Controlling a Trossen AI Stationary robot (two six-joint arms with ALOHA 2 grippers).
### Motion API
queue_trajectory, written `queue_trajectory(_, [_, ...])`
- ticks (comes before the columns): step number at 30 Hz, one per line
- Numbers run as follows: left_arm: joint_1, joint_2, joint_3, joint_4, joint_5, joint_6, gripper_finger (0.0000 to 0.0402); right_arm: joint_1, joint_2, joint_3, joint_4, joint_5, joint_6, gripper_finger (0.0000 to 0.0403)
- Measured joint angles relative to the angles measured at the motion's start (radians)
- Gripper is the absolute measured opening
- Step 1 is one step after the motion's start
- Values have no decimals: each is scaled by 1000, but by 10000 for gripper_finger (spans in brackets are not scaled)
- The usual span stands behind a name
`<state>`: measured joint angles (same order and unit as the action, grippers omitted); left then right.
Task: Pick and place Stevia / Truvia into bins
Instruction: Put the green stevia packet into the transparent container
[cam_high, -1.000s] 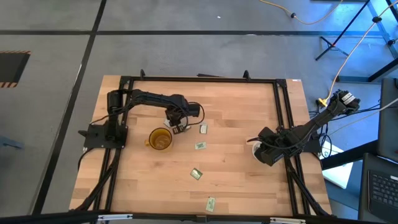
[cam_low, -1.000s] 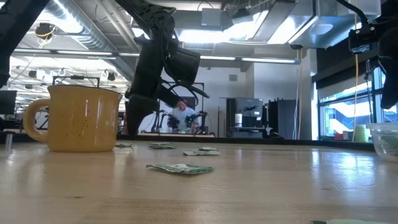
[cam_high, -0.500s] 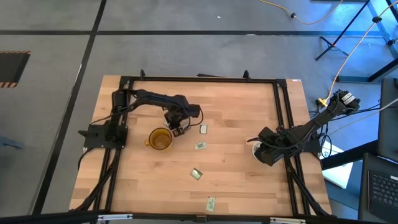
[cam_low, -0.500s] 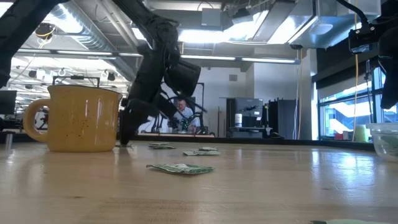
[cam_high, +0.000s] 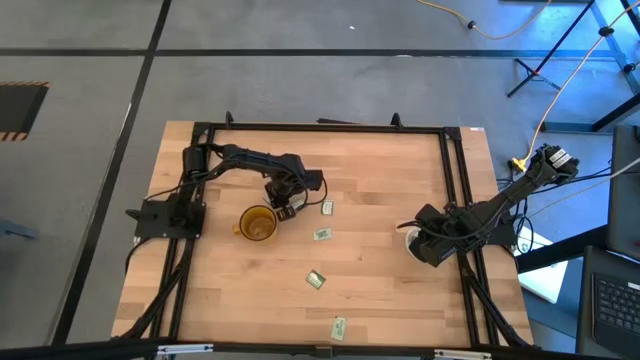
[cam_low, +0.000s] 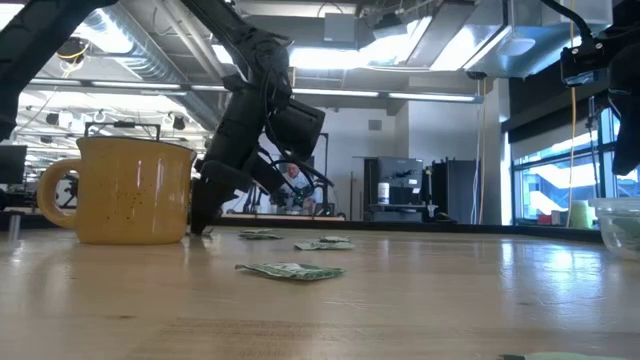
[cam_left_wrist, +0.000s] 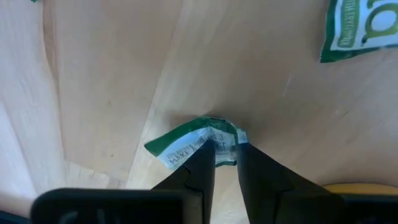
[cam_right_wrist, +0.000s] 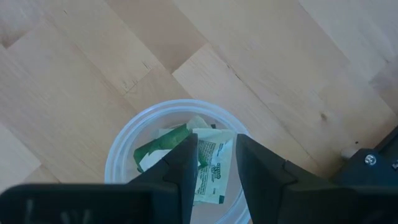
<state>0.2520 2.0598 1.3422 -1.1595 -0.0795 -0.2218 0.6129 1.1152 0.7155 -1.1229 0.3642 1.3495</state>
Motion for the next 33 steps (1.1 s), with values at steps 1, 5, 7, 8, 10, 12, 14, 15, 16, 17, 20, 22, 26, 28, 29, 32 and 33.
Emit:
queue_trajectory(1, [0,0,0,1,0,2,55,0,0,0,0,0,0,113])
queue_trajectory(5, [-1,-6,-1,5,-4,23,32,0,0,0,0,0,0,113])
queue_trajectory(7, [-4,-8,6,-2,-10,31,19,0,0,0,0,0,0,113])
queue_trajectory(8, [-4,-11,8,-2,-15,34,12,0,0,0,0,0,0,113])
queue_trajectory(10, [-8,-12,25,5,-21,34,5,0,0,0,1,0,0,113])
queue_trajectory(12, [-10,-24,39,8,-22,38,6,0,0,0,2,0,0,113])
queue_trajectory(14, [-17,-33,58,-4,-20,50,7,0,0,0,5,0,0,113])
queue_trajectory(15, [-21,-33,67,-6,-20,53,7,0,0,0,6,0,0,113])
queue_trajectory(16, [-24,-32,77,-7,-20,53,7,0,0,0,5,0,0,113])
queue_trajectory(17, [-29,-32,89,-8,-19,60,6,0,0,0,6,0,0,113])
queue_trajectory(20, [-47,-36,125,-10,-19,89,4,0,0,0,7,0,0,113])
queue_trajectory(22, [-63,-36,152,-10,-17,107,5,0,0,0,15,0,-11,113])
queue_trajectory(26, [-108,-37,191,82,19,195,4,0,0,0,79,9,-121,113])
queue_trajectory(28, [-131,-37,195,194,94,259,4,0,0,0,136,50,-220,113])
queue_trajectory(29, [-142,-37,195,249,146,298,4,0,0,0,173,68,-278,113])
queue_trajectory(32, [-181,-37,195,404,341,433,5,0,0,0,291,105,-490,113])
queue_trajectory(33, [-194,-37,195,445,408,475,5,0,0,0,335,114,-562,113])
